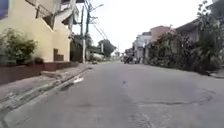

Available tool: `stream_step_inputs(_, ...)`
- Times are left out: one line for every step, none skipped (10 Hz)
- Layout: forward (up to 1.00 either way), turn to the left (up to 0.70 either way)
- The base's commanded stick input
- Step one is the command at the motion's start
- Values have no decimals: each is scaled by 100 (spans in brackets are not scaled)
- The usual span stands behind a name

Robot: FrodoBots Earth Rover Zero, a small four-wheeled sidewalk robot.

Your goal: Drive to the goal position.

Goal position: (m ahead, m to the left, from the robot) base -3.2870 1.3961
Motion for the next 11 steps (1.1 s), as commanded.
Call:
stream_step_inputs(100, 0)
stream_step_inputs(100, 0)
stream_step_inputs(100, 0)
stream_step_inputs(100, 0)
stream_step_inputs(100, 0)
stream_step_inputs(100, 0)
stream_step_inputs(100, 0)
stream_step_inputs(100, 0)
stream_step_inputs(100, 0)
stream_step_inputs(100, 0)
stream_step_inputs(100, 0)
